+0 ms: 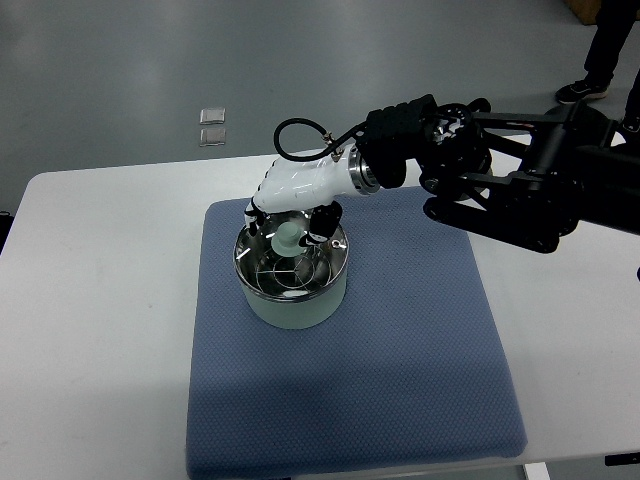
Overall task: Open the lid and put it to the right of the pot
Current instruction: 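Lower the right hand and close its fingers around the green lid knob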
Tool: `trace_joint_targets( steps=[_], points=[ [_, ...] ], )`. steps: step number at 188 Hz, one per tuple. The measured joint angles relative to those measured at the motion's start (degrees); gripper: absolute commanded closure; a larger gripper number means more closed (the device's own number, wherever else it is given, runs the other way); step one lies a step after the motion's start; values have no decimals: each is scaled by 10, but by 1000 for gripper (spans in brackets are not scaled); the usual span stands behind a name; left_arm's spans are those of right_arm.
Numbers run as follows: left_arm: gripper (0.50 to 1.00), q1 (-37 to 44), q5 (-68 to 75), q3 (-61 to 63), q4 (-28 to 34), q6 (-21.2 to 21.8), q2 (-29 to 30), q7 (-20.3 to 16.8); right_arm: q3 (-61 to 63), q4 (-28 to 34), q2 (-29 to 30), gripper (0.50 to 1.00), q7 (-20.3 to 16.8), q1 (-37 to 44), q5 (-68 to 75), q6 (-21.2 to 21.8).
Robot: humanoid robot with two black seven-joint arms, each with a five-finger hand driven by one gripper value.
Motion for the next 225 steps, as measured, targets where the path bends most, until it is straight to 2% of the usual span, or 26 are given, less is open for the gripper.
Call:
trace_joint_targets(
  steps=[110, 151, 225],
  points=[
    [500, 0, 0, 0, 0, 0, 0, 0, -8, -6, 0, 775, -2, 2, -4, -8],
    [500, 0, 0, 0, 0, 0, 0, 0, -17, -6, 0, 801, -1, 2, -5, -7],
    [500, 0, 0, 0, 0, 0, 0, 0, -18, -6, -2, 810, -1, 3, -5, -7]
  ],
)
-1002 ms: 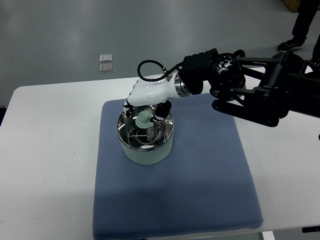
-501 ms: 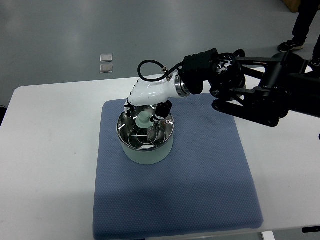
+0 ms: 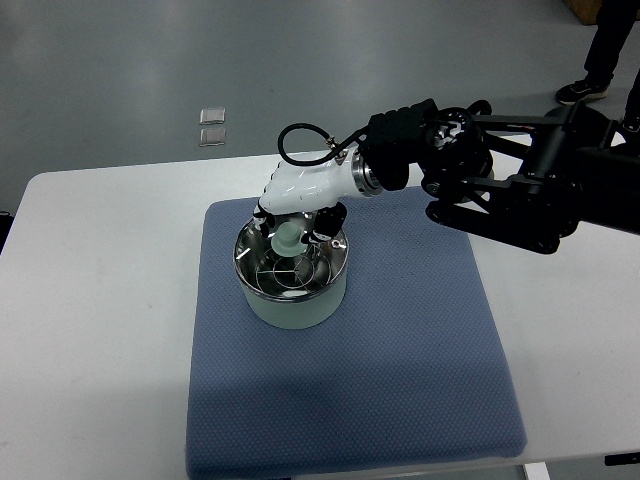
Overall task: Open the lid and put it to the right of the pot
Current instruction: 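Lower the right hand and close its fingers around the green lid knob, then lift the glass lid off the saucepan with the right hand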
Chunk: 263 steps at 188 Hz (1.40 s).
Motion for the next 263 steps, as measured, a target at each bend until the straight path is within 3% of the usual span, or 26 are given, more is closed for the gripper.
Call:
trace_joint_targets(
  steps=[141, 207, 263],
  points=[
    [500, 0, 0, 0, 0, 0, 0, 0, -1, 0, 0, 875, 1, -2, -8, 1],
    [500, 0, 0, 0, 0, 0, 0, 0, -1, 0, 0, 979, 1, -1, -8, 3],
    [500, 0, 0, 0, 0, 0, 0, 0, 0, 1, -2, 1000, 3, -1, -7, 3]
  ],
)
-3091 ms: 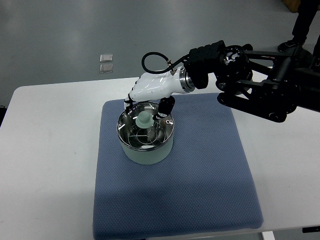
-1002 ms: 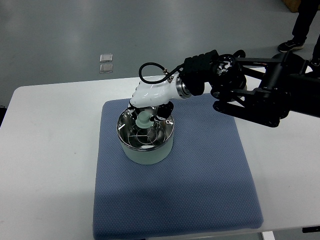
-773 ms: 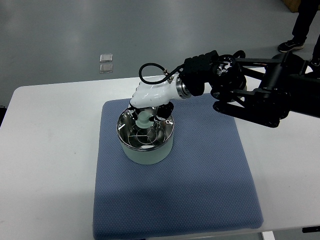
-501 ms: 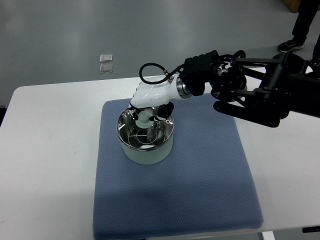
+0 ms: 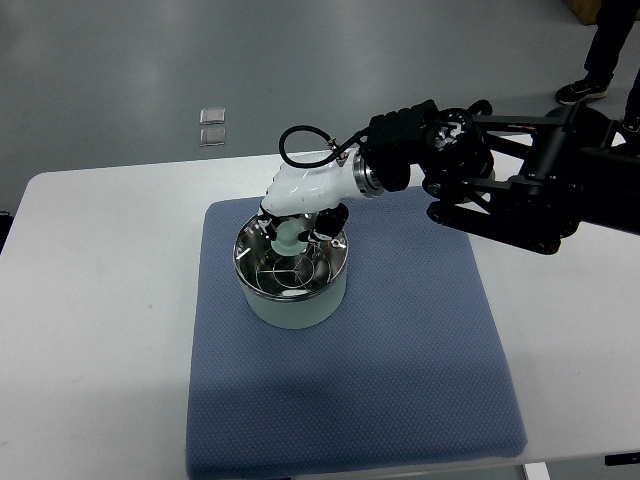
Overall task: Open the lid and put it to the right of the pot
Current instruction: 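Lift the glass lid off the saucepan with the right hand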
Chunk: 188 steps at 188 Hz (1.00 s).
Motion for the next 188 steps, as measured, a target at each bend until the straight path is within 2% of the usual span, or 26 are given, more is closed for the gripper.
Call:
trace_joint_targets(
  steps=[131, 188],
  points=[
    [500, 0, 0, 0, 0, 0, 0, 0, 6, 25, -24, 1000, 13, 5, 6, 0],
    [500, 0, 0, 0, 0, 0, 0, 0, 13, 40, -67, 1000, 17, 26, 12, -3]
  ],
)
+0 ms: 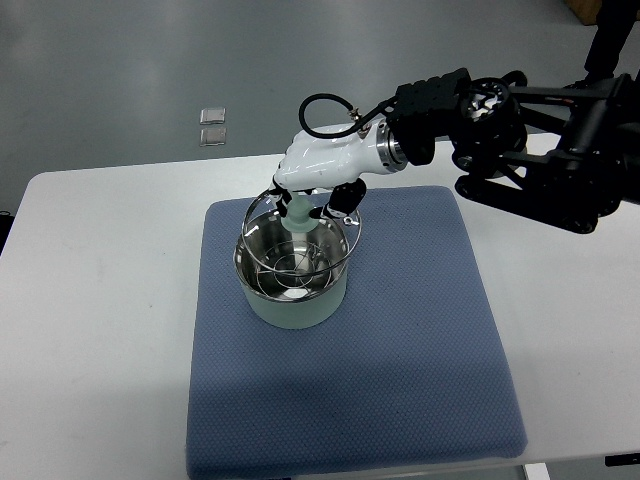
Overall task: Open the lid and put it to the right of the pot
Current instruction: 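Lift the glass lid off the saucepan with the right hand, then lower the lid onto the mat beside the saucepan, nearer the right hand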
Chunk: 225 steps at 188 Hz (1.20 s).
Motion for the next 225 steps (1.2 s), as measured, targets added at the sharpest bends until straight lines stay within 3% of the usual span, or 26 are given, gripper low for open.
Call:
trace_joint_targets(
  steps=[124, 225],
  points=[
    [500, 0, 0, 0, 0, 0, 0, 0, 11, 66, -188, 1000, 7, -9, 13, -11],
    [500, 0, 0, 0, 0, 0, 0, 0, 7, 38, -170, 1000, 2, -151, 4, -60]
  ],
)
